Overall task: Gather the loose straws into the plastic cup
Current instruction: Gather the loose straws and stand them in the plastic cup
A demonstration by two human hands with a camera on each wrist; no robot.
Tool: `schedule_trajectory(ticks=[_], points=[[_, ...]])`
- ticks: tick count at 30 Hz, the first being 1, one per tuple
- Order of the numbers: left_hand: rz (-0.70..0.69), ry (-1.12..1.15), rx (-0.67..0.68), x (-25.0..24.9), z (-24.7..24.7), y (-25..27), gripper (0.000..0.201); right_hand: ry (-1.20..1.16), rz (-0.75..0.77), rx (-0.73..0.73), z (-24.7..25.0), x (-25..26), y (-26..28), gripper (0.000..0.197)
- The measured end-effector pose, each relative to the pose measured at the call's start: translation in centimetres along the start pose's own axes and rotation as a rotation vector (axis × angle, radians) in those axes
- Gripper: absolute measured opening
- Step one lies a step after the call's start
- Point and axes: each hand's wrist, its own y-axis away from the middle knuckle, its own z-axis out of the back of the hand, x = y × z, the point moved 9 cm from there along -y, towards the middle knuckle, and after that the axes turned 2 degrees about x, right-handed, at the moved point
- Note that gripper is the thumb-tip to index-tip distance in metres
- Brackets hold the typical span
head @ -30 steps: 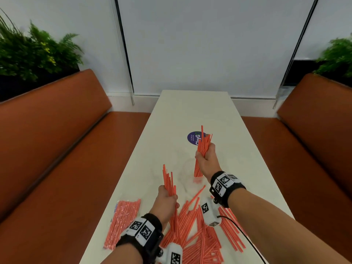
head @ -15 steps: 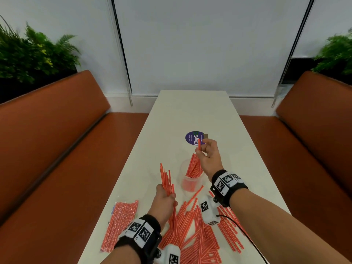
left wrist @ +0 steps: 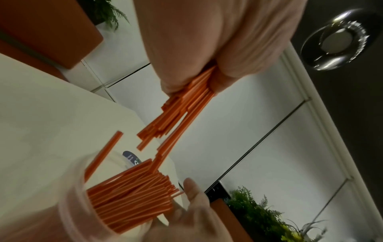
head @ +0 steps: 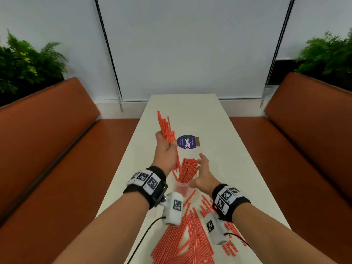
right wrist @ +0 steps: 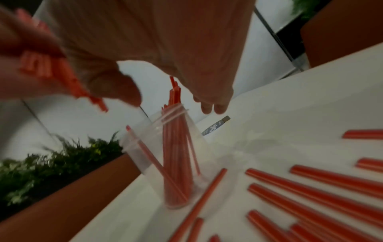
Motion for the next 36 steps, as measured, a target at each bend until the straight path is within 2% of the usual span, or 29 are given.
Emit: schedule_trajectory(ticks=[3, 5, 10, 13, 20, 24, 28, 32, 36], points=[[0.016, 0.048, 0.048, 1.4, -1.9, -1.0, 0.031, 0.093, 0.008, 0.059, -0.7, -0.8, -0.1, 0.144], [0.056, 0.055, 0.097, 3.3, -3.1, -0.9, 0.032, 0.117, 0.012, 0.069, -1.1, -1.2, -0.6, 0.152], [0.175, 0.032, 0.241, 7.4, -4.8, 0.2, 0.042, 0.065, 0.028, 0.101, -2.0, -1.2, -1.9, 0.143], [0.166, -0.007, 0.263, 7.8, -5.0, 0.0, 0.045, 0.104, 0.049, 0.052, -1.7, -1.3, -2.7, 0.134], [0.066, -0.053, 0.205, 7.3, -5.1, -0.6, 0.036, 0.151, 0.074, -0.019, -1.5, -2.7, -3.9, 0.107], [0.03, -0.045, 0.14, 7.4, -5.1, -0.5, 0.036, 0.141, 0.06, -0.028, -1.5, -3.8, -4.4, 0.108], [0.018, -0.018, 0.095, 7.7, -4.9, -0.5, 0.049, 0.184, 0.082, -0.032, -1.4, -3.3, -4.1, 0.113], [-0.081, -0.045, 0.063, 6.2, -4.7, -0.4, 0.059, 0.213, 0.094, -0.015, -1.4, -2.5, -3.3, 0.124], [-0.309, -0.363, -0.004, 3.6, -3.3, -0.1, 0.046, 0.278, 0.132, -0.029, -0.9, -0.5, -2.3, 0.118]])
